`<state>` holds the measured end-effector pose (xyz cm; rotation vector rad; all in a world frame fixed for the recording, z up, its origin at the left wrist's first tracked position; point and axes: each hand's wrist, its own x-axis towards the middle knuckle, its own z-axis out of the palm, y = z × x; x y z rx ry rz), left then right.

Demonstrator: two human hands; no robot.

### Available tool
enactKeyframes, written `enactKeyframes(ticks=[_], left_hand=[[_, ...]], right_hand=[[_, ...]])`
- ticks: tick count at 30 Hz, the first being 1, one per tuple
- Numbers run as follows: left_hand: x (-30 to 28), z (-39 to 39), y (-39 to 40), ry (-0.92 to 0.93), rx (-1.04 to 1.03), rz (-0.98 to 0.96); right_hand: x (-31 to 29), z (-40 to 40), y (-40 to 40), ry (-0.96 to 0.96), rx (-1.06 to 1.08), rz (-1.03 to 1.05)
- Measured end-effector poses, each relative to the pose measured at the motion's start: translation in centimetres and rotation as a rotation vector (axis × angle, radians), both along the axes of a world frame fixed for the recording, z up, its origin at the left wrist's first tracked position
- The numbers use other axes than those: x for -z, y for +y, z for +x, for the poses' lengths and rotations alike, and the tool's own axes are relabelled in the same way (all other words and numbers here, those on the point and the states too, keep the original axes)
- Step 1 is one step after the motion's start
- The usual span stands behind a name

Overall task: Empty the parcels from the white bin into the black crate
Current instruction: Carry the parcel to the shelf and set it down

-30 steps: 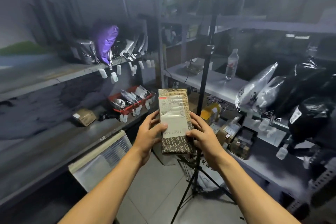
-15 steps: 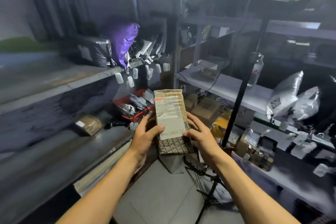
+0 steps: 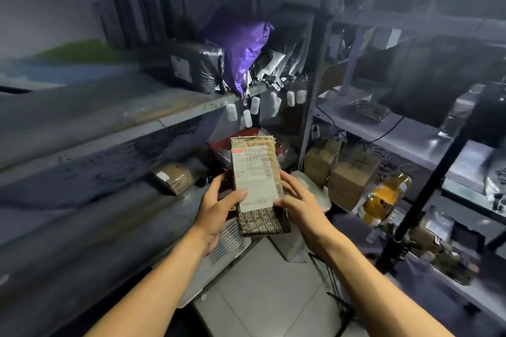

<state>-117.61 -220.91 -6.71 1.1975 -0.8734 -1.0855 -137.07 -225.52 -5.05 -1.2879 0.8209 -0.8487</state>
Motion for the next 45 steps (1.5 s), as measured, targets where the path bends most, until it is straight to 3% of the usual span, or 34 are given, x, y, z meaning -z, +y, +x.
enactKeyframes(ticks=[12, 25, 36, 45], left_hand=[[-1.1, 3.4, 0.4, -0.047, -0.198, -0.007], [-1.0, 0.6, 0.1, -0.042, -0.594, 0.033], [-0.6, 0.5, 3.8, -0.037, -0.777, 0.050], [0.7, 5.9, 10.1, -0.032, -0.877, 0.056]], right_hand=[[-0.3, 5.0, -4.0, -0.028, -0.204, 0.003], [0.2, 6.7, -9.9, -0.027, -0.577, -0.020], [1.2, 9.6, -8.7, -0.052, -0.759, -0.023], [2.2, 16.5, -3.3, -0.059, -0.857, 0.006]])
